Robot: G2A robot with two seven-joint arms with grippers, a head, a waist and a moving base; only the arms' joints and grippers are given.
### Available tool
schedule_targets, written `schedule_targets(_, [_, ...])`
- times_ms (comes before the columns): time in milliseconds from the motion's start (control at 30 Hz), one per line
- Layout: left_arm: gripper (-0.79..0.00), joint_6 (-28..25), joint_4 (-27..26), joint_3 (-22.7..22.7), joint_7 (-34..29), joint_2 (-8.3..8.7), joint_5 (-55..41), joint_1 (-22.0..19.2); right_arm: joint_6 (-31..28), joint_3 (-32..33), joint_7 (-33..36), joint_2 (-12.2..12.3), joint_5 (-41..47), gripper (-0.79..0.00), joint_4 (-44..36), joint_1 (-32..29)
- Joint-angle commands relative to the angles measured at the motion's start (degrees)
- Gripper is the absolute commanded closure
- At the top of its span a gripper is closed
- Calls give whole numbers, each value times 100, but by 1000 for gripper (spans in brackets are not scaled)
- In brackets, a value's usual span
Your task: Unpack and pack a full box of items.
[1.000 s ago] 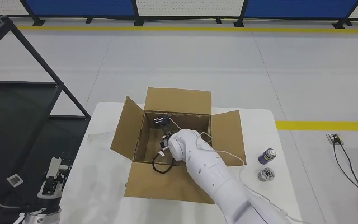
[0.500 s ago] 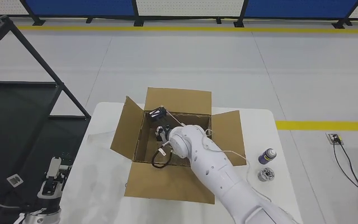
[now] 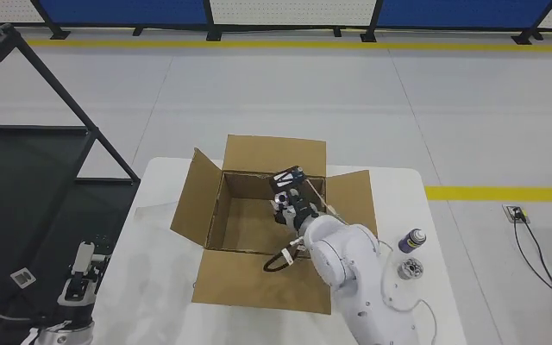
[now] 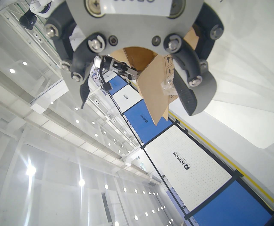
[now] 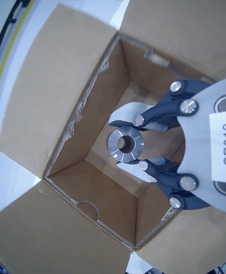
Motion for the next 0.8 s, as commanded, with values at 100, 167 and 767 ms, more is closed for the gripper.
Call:
schedule_targets(100, [-785,0,0,0,0,0,0,0,165,661,57,131,-243,0,-1503,-982])
schedule_targets(167, [-785,0,0,0,0,0,0,0,278,918,-14,168,-263,0,-1924,-1352])
schedule_targets(767, [-785,0,0,0,0,0,0,0,476,2708,-653,358,782,0,-2901,-3220])
